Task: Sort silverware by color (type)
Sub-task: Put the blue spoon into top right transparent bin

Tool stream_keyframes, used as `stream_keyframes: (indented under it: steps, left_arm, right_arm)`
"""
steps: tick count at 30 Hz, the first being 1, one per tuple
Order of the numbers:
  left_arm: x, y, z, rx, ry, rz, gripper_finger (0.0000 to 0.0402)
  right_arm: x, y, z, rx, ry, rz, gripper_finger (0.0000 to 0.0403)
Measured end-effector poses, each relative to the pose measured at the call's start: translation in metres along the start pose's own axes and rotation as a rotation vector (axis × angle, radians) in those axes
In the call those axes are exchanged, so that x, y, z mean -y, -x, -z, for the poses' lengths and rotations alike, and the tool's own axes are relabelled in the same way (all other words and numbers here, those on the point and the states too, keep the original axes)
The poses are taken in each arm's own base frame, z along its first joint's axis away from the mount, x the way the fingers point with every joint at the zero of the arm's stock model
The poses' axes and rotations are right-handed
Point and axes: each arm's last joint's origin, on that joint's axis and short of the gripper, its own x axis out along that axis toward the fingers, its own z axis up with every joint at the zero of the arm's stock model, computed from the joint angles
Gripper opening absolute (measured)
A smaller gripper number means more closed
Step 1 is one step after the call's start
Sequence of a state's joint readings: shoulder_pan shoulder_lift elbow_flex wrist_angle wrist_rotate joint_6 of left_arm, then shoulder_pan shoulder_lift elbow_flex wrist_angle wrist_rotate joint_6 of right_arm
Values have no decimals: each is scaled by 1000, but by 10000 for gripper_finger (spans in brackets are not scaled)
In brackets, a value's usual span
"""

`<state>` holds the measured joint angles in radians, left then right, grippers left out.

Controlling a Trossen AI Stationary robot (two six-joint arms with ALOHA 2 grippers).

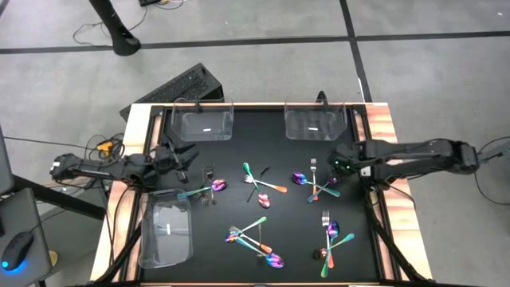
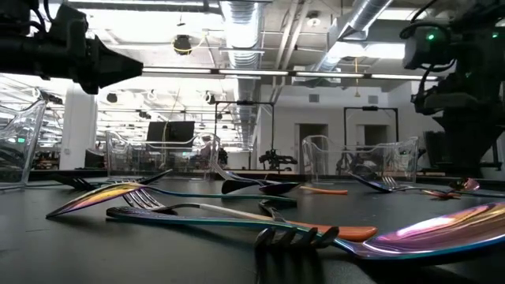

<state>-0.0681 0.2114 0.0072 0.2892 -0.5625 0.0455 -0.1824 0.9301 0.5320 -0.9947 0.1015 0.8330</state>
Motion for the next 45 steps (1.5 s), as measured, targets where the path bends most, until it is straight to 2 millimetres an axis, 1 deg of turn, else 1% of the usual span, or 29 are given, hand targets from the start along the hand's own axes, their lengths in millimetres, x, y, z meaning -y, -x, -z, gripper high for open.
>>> stream_keyframes:
  steps: [5,8,11,16,21,25,28,31,40,42,45]
  left_arm:
    - [0,-1,3,-26,-40,-31,151]
    - [-1,-2,3,-30,-57,-61,151]
    - [-2,-2,3,-32,-57,-98,151]
    - [-3,-1,3,-33,-57,-133,151]
    - [-3,-1,2,-25,-20,-129,151]
    - [-2,-1,4,-41,-7,-124,151]
    - [-2,-1,6,-57,-8,-127,151]
    - [-3,-1,7,-65,-13,-140,151]
    - [-4,-1,7,-68,-28,-166,151]
    - [-4,-1,7,-69,-30,-183,151]
    - [-5,-1,7,-70,-32,-198,151]
  right_arm:
    - [2,-7,-8,-31,46,4,255]
    - [1,-16,-12,-31,70,-88,255]
    - [5,-23,-13,-75,52,-156,255]
    - [11,-29,-11,-130,-9,-114,255]
    - [10,-34,-12,-161,-14,-87,254]
    - [9,-39,-9,-221,8,-52,240]
    - [6,-42,-10,-242,27,-33,218]
    - [3,-45,-9,-259,48,-24,182]
    - [-1,-42,-12,-278,43,-50,20]
    - [-4,-40,-15,-268,31,-67,9]
    - [-6,-36,-20,-236,21,-62,16]
